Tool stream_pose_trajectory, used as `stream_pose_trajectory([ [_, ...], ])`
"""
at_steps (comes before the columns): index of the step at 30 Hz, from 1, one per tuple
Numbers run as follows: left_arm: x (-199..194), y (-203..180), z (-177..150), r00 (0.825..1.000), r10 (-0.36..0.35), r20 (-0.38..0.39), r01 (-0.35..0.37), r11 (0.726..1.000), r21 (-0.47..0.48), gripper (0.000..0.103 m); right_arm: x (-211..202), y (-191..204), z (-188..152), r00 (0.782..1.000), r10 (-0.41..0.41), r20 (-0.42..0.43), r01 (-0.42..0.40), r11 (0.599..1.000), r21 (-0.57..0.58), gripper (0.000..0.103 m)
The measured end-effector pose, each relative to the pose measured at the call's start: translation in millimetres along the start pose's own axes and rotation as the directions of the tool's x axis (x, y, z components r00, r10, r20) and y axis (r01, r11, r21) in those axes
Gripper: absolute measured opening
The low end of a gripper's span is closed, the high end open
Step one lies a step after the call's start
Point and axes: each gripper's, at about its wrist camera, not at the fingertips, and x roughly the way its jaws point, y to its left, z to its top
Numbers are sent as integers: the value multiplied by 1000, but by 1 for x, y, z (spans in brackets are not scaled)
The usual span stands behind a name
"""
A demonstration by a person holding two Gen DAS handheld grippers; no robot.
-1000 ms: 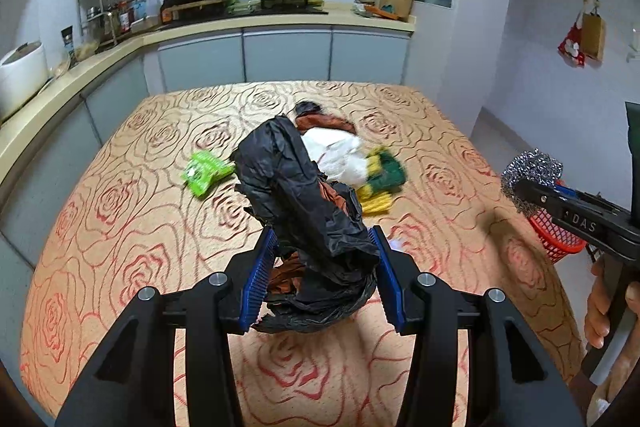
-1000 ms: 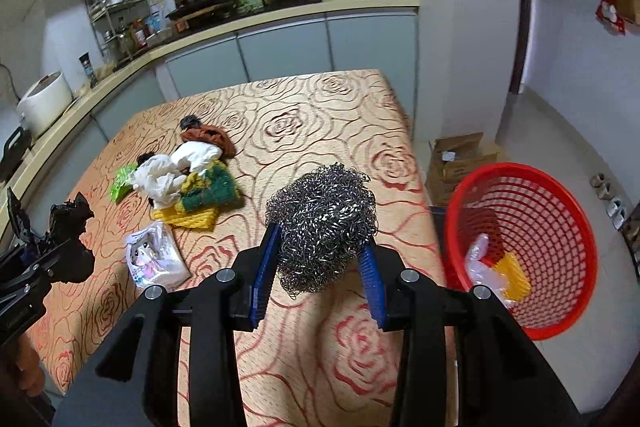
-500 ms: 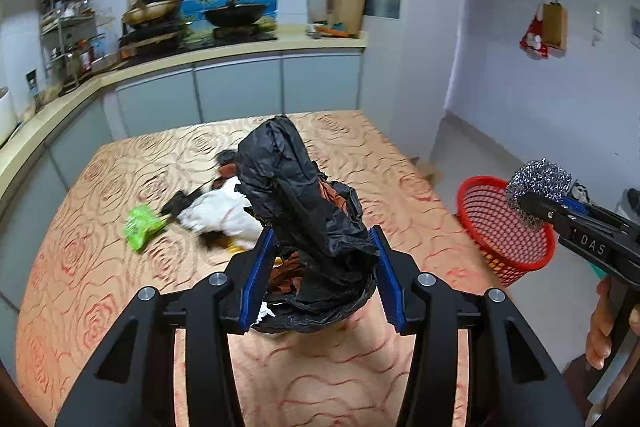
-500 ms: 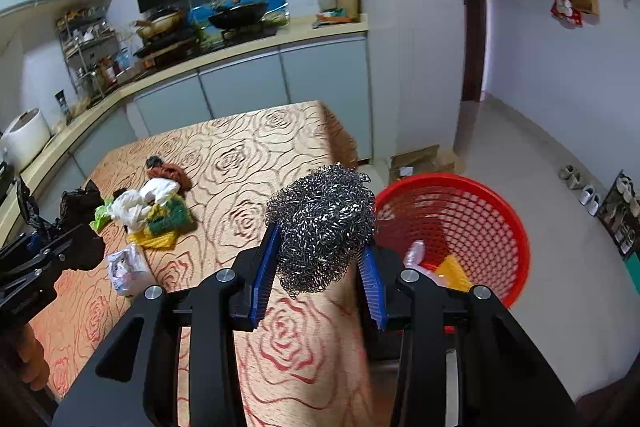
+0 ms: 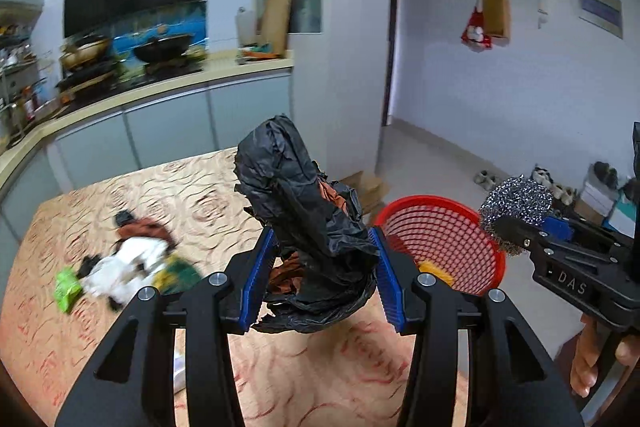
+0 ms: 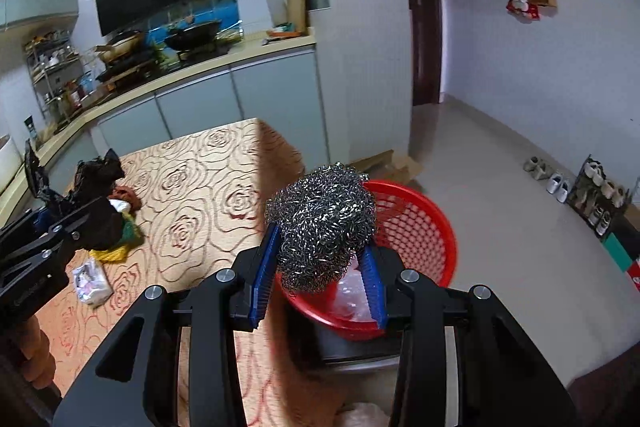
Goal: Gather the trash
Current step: 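Carry the black bag and steel wool over the red basket and open both tools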
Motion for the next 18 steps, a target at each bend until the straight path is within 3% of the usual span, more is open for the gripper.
stream_pose_trajectory([
  [5,26,-23,9,997,-71,-14,71,997,25,46,3,-20,1,1000,-26,-4,26,999,19,38],
  [11,67,-42,13,983,-160,-93,162,987,21,46,19,-35,-2,998,-47,-43,48,999,12,38],
  [18,113,-60,10,946,-255,-201,259,966,-3,46,49,-54,-9,989,-76,-127,76,997,-7,38],
])
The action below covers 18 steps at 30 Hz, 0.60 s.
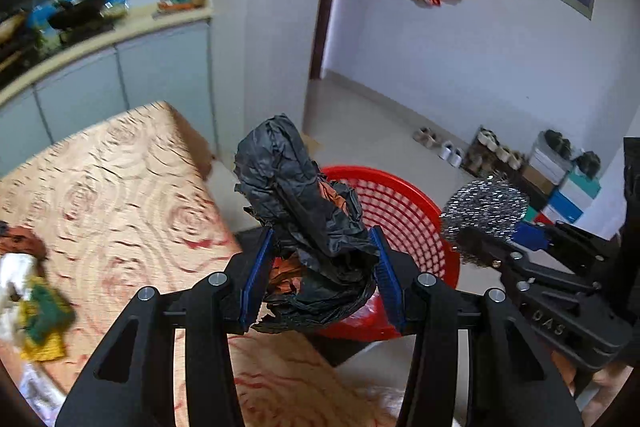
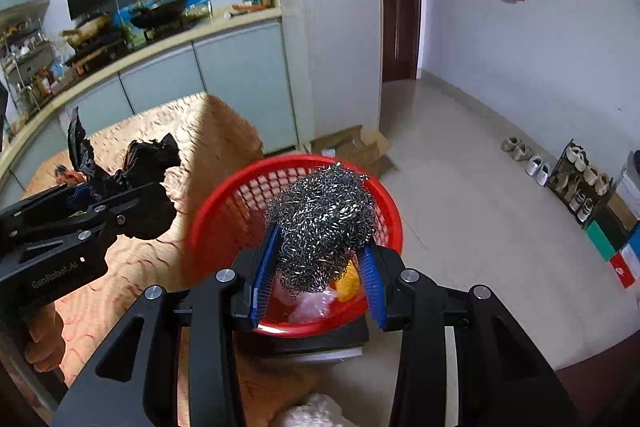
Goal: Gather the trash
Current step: 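Carry the black bag and steel wool over the red basket and open both tools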
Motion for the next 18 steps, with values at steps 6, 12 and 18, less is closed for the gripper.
stream_pose_trajectory([
  [6,27,-7,6,999,-12,-52,13,999,36,47,31,-6,-3,997,-26,-76,23,999,-38,39],
  [12,37,-12,12,999,-6,-50,9,999,53,50,42,-7,-6,995,-38,-93,33,998,-61,40],
  [18,45,-14,12,998,-18,-57,21,998,59,52,43,-4,-10,995,-13,-95,6,998,-70,44],
])
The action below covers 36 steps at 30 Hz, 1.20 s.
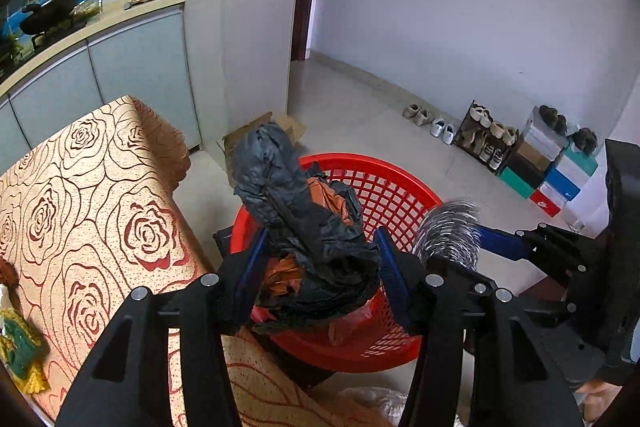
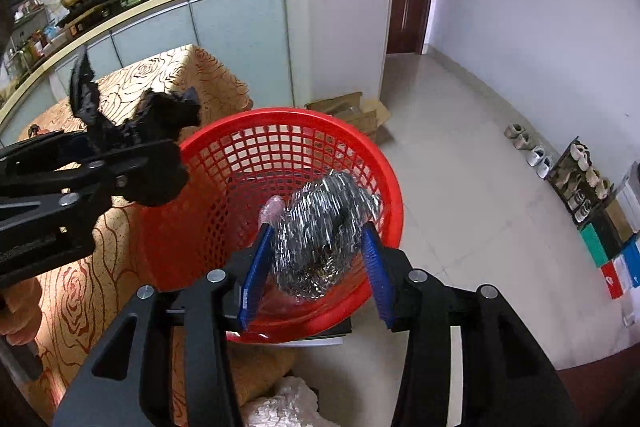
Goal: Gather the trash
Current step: 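Carry the black bag and steel wool over the red basket and open both tools, then move both open tools back over the table toward the Watsons pouch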
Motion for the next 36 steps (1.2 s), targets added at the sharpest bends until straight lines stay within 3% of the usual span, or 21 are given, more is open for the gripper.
stream_pose_trajectory([
  [4,1,-1,0,1000,-4,5,4,1000,10,57,-1,0,-1,1000,6,1,-6,1000,1,45],
  [6,0,-1,0,1000,-7,19,7,1000,3,67,-3,0,-1,1000,14,7,-14,1000,6,49],
  [9,-5,-1,0,999,-18,36,18,1000,-3,72,-6,-2,0,1000,14,15,-14,1000,18,52],
  [18,-40,-1,-1,994,40,99,-43,999,24,74,-24,-9,-2,999,-2,49,-2,997,75,52],
  [24,-80,17,-13,984,103,148,-101,995,-23,76,-49,2,-1,994,13,105,-23,996,88,52],
  [31,-135,49,-47,960,211,186,-194,975,-107,79,-74,34,-2,984,55,167,-65,996,55,60],
  [36,-182,85,-77,923,326,202,-291,938,-186,81,-84,62,-3,977,95,190,-99,995,14,64],
])
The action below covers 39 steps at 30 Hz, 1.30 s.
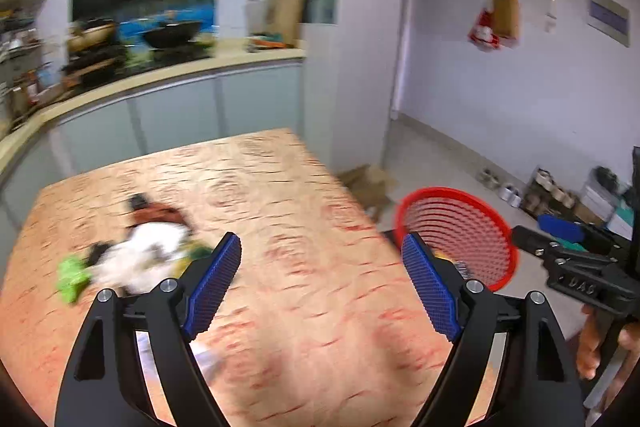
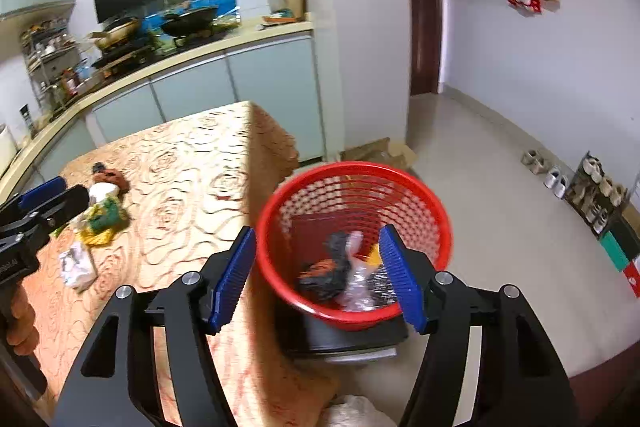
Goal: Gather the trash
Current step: 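Move both open tools back over the table toward the Watsons pouch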
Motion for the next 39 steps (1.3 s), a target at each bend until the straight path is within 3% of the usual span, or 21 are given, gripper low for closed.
stream_pose_trajectory([
  [5,-32,52,-7,991,135,25,-134,990,-36,84,-7,24,-2,999,42,13,-41,998,-37,74],
  [9,-55,89,-19,963,268,25,-266,962,-61,87,-11,37,-3,998,66,22,-65,997,-46,83],
  [11,-61,100,-27,957,289,18,-287,955,-71,88,-11,42,-4,997,73,24,-72,996,-48,85],
  [17,-45,103,-56,975,205,-80,-212,973,-88,91,-10,58,-9,995,97,11,-96,993,-73,89],
  [22,-10,94,-70,978,125,-170,-146,982,-118,91,-13,70,-10,993,115,3,-114,988,-106,89],
  [27,25,102,-68,963,130,-237,-175,968,-179,91,-14,71,-9,993,119,-4,-119,987,-104,89],
  [32,53,104,-73,933,179,-311,-233,962,-145,91,-14,69,-8,993,114,-7,-114,988,-107,89],
  [37,56,107,-77,932,172,-320,-233,959,-163,91,-11,73,-6,992,123,-15,-124,986,-110,89],
  [39,55,108,-81,931,168,-324,-228,961,-157,83,-10,77,-5,991,132,-17,-133,984,-119,89],
])
